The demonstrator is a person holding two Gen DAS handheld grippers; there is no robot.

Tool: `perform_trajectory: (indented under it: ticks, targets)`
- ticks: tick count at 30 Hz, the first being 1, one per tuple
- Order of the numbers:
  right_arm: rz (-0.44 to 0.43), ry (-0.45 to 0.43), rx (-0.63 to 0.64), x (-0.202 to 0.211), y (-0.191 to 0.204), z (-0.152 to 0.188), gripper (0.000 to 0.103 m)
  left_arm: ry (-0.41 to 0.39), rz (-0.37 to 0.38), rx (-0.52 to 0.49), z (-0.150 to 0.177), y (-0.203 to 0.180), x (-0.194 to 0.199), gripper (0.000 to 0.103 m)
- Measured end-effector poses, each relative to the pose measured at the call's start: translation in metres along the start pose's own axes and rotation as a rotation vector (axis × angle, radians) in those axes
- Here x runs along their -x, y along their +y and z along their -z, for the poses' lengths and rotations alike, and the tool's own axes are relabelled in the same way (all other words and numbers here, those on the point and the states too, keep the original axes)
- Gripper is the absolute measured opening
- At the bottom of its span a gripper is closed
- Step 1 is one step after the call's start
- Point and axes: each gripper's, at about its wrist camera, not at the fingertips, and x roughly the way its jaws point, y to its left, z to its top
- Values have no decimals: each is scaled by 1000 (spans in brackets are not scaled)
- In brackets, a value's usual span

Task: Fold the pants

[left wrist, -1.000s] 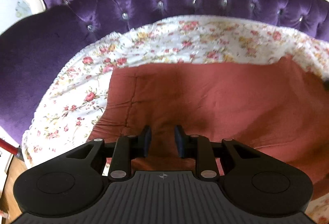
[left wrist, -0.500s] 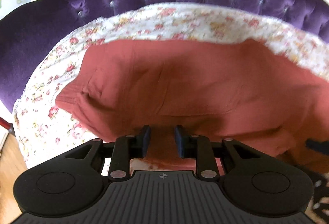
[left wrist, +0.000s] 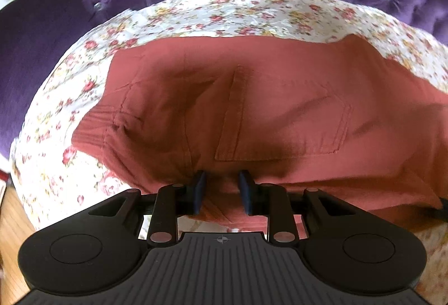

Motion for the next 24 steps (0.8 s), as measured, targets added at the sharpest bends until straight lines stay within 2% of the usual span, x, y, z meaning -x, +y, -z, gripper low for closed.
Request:
perform_trajectory:
  ticks: [2, 4, 7, 8, 11, 13, 14, 16, 17, 20, 24]
  targets:
    - [-39, 30, 39, -2, 7, 5, 8, 5, 8, -35, -2, 1, 0, 27]
    - [-31, 49, 68, -9, 16, 11, 9, 7, -9, -58, -5, -1, 1, 27]
    - [-33, 46, 18, -9, 14, 10, 16, -33, -121, -50, -7, -8, 15, 27]
    - [-39, 38, -6, -7, 12, 9, 16, -60, -120, -32, -7, -12, 23, 27]
    - [-25, 9, -67, 2, 6, 9, 20, -132, -11, -18, -1, -31, 41, 27]
    - [-31, -16, -156, 9, -2, 11, 22, -156, 36, -31, 4, -49, 43, 27]
    - [-33, -24, -203, 12, -8, 13, 23, -157, 64, -49, 8, -57, 41, 27]
    - [-25, -17, -293, 15, -17, 19, 23, -105, 100, -101, 19, -73, 28, 27]
    - [-17, -10, -321, 17, -20, 21, 23, -53, 90, -137, 27, -80, 18, 27]
    - [12, 1, -432, 31, -33, 35, 24, -79, 43, -220, 46, -85, 21, 28]
    - [118, 2, -580, 45, -57, 55, 26, -91, -3, -202, 44, -86, 37, 27]
